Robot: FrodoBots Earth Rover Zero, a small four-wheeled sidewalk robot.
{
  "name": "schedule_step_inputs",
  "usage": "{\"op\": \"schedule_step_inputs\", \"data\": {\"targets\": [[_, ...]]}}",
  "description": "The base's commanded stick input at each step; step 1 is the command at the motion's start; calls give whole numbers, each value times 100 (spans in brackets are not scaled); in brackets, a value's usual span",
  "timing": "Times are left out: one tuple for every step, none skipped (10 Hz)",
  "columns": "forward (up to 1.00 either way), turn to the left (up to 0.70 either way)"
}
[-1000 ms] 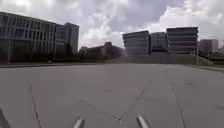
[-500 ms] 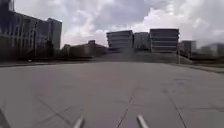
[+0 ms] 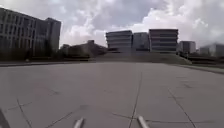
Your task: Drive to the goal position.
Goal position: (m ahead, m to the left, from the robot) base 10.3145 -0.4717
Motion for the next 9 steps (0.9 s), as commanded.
{"op": "schedule_step_inputs", "data": {"targets": [[70, 0], [70, 0], [70, 0], [70, 0], [70, 0], [70, 0], [70, 0], [70, 0], [70, 0]]}}
